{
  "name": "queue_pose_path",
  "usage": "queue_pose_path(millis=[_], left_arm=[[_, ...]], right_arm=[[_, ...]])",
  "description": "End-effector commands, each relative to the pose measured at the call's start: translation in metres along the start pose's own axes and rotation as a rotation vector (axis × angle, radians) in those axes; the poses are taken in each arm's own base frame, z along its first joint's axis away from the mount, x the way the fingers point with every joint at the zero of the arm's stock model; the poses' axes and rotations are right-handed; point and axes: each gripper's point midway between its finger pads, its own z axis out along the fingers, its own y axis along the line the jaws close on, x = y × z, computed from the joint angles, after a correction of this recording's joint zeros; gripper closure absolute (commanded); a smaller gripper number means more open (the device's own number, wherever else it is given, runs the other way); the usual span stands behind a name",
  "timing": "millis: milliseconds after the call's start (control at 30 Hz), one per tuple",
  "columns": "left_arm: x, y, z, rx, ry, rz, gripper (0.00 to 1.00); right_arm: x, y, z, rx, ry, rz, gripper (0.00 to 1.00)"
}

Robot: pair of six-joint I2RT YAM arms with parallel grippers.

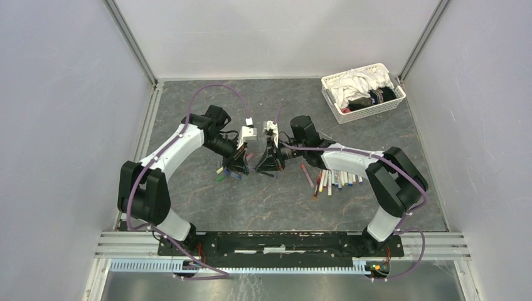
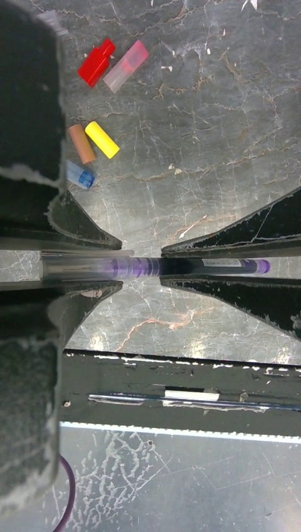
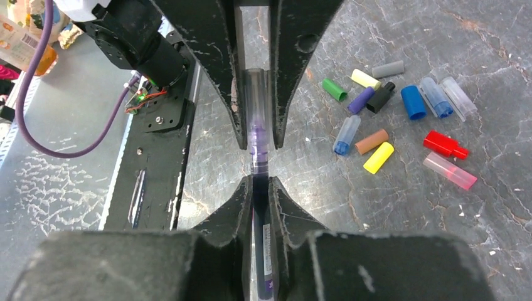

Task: Open the pen caps
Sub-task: Open the pen cap from the pen.

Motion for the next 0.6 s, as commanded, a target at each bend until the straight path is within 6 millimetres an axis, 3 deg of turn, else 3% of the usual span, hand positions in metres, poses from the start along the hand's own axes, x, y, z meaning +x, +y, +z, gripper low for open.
queue_pose_path(millis=[0,267,500,567], left_arm=[[-0.022,-0.008,-0.005,0.04,-0.055,0.067,0.98],[-0.029,-0.015,-0.011,0.032,-0.079,0.096,0.98],[-0.028,-0.018,-0.011,0.037,-0.078,0.096,0.98],[-0.031,-0.019,-0.012,0.037,-0.089,0.103,0.98]], right_arm=[[-0.019,0.013,-0.003,-0.02,-0.086,-0.021,0.8],[-0.012,0.017,0.005,-0.046,-0.109,0.033,0.7],[-0.03,0.017,0.009,-0.05,-0.146,0.049,0.85],[-0.028,0.019,0.012,-0.063,-0.136,0.055,0.97]])
